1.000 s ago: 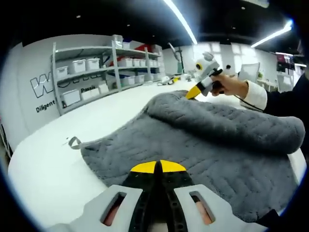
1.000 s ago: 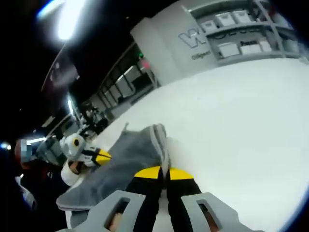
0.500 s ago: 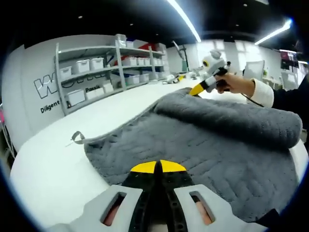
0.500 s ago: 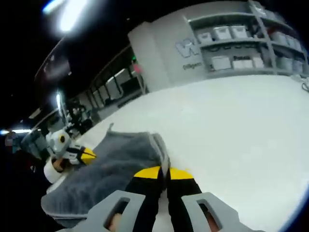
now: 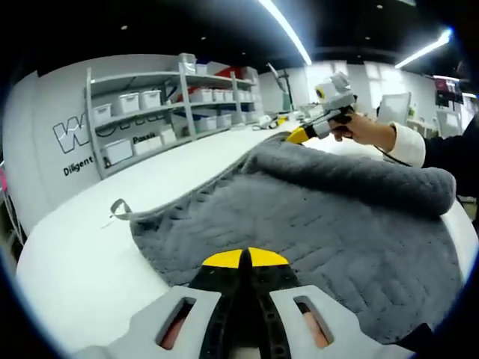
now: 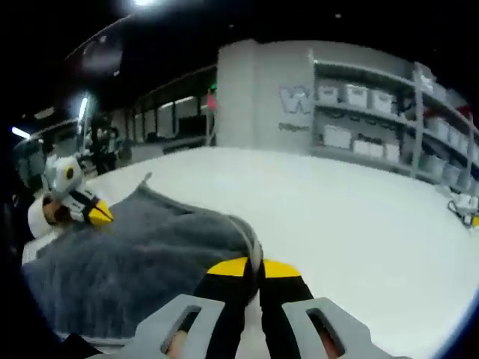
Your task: Open the folded towel by lifting each exposed corner and separating the folded layers until the towel lies flat within the target outline without major curled edges
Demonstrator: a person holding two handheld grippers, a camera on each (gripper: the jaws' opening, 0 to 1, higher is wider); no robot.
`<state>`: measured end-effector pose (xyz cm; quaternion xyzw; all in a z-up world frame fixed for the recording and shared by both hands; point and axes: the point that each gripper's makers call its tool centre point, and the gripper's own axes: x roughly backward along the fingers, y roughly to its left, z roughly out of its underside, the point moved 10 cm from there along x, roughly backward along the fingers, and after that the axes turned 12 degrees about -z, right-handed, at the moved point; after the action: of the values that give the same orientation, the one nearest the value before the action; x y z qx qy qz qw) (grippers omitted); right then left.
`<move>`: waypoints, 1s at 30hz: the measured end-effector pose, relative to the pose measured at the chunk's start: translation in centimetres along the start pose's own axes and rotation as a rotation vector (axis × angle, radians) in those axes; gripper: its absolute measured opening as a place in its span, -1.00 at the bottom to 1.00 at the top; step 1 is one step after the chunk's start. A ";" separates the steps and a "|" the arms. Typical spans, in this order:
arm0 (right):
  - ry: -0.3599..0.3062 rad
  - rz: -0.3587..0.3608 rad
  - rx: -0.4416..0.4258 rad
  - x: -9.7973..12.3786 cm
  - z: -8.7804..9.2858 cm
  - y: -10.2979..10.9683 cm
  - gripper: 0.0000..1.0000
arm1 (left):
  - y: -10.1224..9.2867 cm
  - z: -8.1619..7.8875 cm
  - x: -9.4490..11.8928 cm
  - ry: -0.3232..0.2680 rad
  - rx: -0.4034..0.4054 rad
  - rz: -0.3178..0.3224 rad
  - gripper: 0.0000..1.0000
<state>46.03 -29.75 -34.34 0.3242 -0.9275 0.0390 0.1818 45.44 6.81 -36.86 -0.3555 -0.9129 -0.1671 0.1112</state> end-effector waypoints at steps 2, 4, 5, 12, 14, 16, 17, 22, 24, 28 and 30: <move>0.003 -0.002 -0.006 -0.1 0.1 -0.5 -1.00 | 0.0 0.0 0.0 -0.002 0.001 0.000 -0.99; 0.000 -0.005 -0.017 -0.2 0.1 -1.2 -1.00 | 0.0 0.0 0.0 -0.002 -0.002 -0.002 -0.99; -0.001 -0.003 -0.016 -0.3 0.1 -1.4 -1.00 | -0.1 0.0 0.1 -0.002 -0.005 -0.003 -0.99; -0.003 0.025 0.045 -0.9 -0.4 -2.4 -1.00 | -0.3 0.1 0.2 -0.003 -0.006 -0.008 -0.99; 0.006 0.046 0.073 -1.0 -0.3 -2.5 -1.00 | -0.2 0.1 0.1 -0.004 -0.006 -0.011 -0.99; 0.020 0.080 0.113 -1.2 -0.1 -2.7 -1.00 | -0.2 0.1 0.2 -0.008 -0.020 -0.017 -0.99; 0.031 0.093 0.123 -1.3 0.1 -2.8 -1.00 | -0.2 0.2 0.1 -0.009 -0.026 -0.019 -0.99; 0.039 0.122 0.170 -1.6 0.3 -1.9 -1.00 | 0.2 0.1 -0.1 -0.011 -0.039 -0.024 -0.99; 0.034 0.129 0.182 -1.5 0.2 -1.9 -1.00 | 0.4 0.1 -0.2 -0.012 -0.039 -0.024 -0.99; 0.023 0.148 0.224 -1.3 -0.1 -2.1 -1.00 | 0.3 0.1 -0.1 -0.014 -0.038 -0.025 -0.99; 0.026 0.166 0.253 -1.3 -0.1 -1.8 -1.00 | 0.5 0.2 -0.2 -0.015 -0.037 -0.024 -0.99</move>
<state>48.10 -30.36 -34.77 0.2661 -0.9364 0.1750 0.1476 45.95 7.10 -36.95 -0.3477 -0.9147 -0.1825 0.0956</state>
